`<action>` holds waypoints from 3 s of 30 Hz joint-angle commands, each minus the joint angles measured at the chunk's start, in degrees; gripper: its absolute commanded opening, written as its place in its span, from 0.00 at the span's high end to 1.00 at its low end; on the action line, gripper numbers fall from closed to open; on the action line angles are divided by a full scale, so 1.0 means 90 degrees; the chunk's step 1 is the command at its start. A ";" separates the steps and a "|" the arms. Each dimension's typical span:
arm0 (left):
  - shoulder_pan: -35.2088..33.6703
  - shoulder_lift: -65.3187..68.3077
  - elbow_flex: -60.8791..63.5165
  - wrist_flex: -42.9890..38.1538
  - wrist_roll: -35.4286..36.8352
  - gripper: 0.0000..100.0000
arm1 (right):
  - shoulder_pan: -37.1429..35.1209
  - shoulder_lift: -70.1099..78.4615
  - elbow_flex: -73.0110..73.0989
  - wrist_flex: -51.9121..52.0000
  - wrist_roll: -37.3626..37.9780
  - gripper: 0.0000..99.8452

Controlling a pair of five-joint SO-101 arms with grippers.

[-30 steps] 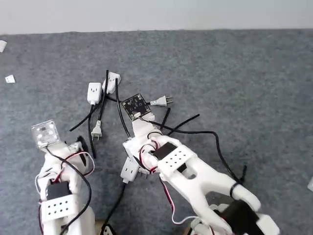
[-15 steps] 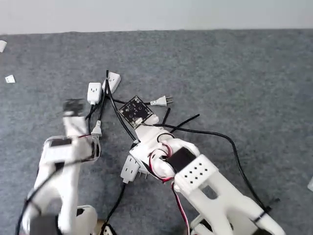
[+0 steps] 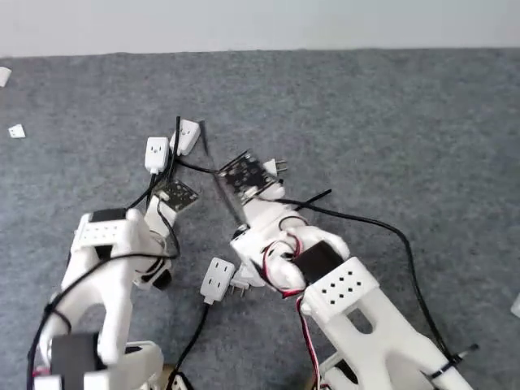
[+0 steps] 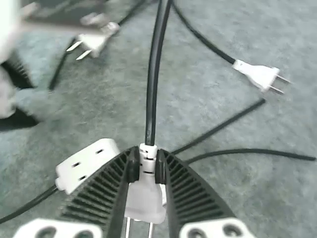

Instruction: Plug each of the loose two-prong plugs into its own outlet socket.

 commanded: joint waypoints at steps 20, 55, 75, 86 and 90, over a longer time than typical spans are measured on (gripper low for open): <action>0.2569 -0.3575 0.1333 -0.0088 0.2774 0.70 | 0.1538 -0.0269 0.0195 0.0044 -0.0234 0.99; 0.2559 0.0615 -0.1167 -0.1934 0.6886 0.93 | 0.1538 -0.0220 0.0195 -0.0063 -0.0293 0.99; 0.2178 0.3165 -0.3453 -0.0410 0.6359 0.77 | 0.1538 -0.0230 0.0195 -0.0044 -0.0303 0.99; 0.2100 0.2784 -0.3228 -0.0254 0.6310 0.69 | 0.1499 -0.0210 0.0195 -0.0044 -0.0293 0.99; 0.1563 0.1631 -0.2564 -0.0254 0.5470 0.71 | 0.1490 -0.0259 0.0195 -0.0015 -0.0264 0.99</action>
